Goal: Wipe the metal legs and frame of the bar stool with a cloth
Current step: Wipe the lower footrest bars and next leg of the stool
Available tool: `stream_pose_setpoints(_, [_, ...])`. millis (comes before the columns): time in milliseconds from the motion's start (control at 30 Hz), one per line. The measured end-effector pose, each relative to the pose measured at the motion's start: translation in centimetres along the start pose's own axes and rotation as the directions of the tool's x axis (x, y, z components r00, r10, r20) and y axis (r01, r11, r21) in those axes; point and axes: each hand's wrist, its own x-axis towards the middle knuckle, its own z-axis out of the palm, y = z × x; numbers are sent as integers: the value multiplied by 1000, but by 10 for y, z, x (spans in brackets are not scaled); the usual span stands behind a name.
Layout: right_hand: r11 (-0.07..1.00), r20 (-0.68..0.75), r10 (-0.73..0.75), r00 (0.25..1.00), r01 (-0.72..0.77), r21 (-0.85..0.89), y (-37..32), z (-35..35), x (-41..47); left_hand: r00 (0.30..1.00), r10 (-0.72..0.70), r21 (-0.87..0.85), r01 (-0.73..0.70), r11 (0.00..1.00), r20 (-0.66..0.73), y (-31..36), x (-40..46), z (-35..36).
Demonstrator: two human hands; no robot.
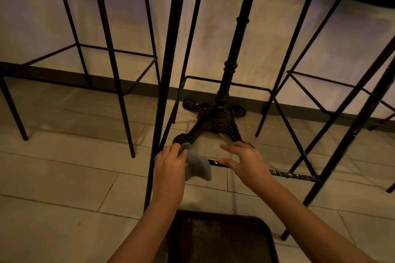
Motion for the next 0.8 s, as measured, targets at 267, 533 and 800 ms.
stream_pose_setpoints(267, [997,-5,-75,997,75,-31,13,5,-24,999,22,-370,-5,929,42,-9,-6,0])
stream_pose_setpoints(533, [988,-160,-44,986,19,-152,32,16,-34,998,-20,-476,45,878,57,-13,0,2])
stream_pose_setpoints(800, [989,-208,-38,977,7,-148,35,19,-37,998,20,-491,9,871,52,10,-1,10])
